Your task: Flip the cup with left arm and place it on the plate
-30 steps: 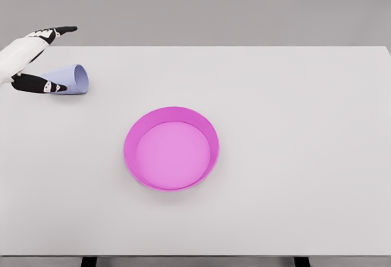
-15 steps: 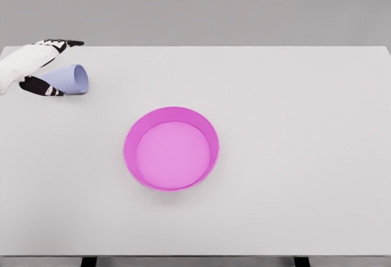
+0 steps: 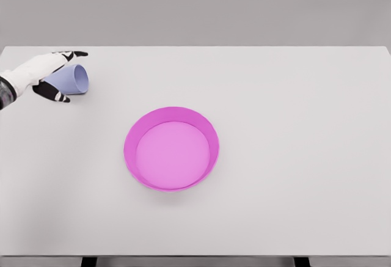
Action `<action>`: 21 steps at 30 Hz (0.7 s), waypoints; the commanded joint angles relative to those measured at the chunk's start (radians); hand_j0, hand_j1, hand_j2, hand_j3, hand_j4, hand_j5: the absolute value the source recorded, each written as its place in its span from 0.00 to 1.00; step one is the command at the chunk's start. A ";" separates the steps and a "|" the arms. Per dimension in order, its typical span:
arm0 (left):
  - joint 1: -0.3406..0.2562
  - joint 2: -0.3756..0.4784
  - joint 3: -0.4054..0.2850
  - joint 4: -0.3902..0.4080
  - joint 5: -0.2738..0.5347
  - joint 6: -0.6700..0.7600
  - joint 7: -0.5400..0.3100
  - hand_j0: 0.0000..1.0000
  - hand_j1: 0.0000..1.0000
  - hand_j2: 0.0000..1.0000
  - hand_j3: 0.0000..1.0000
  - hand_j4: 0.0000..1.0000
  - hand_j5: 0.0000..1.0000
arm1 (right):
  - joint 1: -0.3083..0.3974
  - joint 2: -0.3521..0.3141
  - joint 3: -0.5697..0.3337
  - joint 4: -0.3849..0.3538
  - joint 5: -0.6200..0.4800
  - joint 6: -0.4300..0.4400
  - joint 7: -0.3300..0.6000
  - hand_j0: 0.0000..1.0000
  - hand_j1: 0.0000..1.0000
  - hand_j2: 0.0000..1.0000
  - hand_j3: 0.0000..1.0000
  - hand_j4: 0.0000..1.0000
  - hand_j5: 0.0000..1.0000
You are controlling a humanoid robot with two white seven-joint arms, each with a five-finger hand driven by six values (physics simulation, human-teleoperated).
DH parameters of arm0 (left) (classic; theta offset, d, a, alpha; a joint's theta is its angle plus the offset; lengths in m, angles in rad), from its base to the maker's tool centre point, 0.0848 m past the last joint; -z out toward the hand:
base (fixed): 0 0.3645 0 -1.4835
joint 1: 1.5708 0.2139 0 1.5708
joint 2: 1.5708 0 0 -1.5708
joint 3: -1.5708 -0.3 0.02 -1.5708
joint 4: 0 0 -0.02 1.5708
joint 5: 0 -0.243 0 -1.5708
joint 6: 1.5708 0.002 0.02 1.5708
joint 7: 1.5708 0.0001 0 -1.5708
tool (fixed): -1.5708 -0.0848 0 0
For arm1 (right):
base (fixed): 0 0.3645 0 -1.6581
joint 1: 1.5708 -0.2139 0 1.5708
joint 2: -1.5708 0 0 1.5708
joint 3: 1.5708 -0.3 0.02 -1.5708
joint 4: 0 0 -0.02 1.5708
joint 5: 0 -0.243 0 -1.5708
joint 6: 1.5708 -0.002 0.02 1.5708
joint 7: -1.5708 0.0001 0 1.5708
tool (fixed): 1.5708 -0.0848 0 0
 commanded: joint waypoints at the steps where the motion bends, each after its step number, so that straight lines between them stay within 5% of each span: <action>1: 0.000 -0.019 -0.002 0.019 0.001 0.044 -0.001 1.00 1.00 1.00 1.00 1.00 1.00 | 0.000 0.000 0.001 0.000 0.000 0.000 0.000 1.00 1.00 1.00 1.00 1.00 1.00; 13: -0.037 -0.090 -0.004 0.136 -0.003 0.050 -0.001 1.00 1.00 1.00 1.00 1.00 1.00 | 0.000 0.000 0.001 0.000 0.000 0.000 0.000 1.00 1.00 1.00 1.00 1.00 1.00; 21: -0.098 -0.113 -0.074 0.223 -0.002 0.048 -0.001 1.00 1.00 1.00 1.00 1.00 1.00 | 0.000 0.000 -0.001 0.000 0.000 0.000 0.000 1.00 1.00 1.00 1.00 1.00 1.00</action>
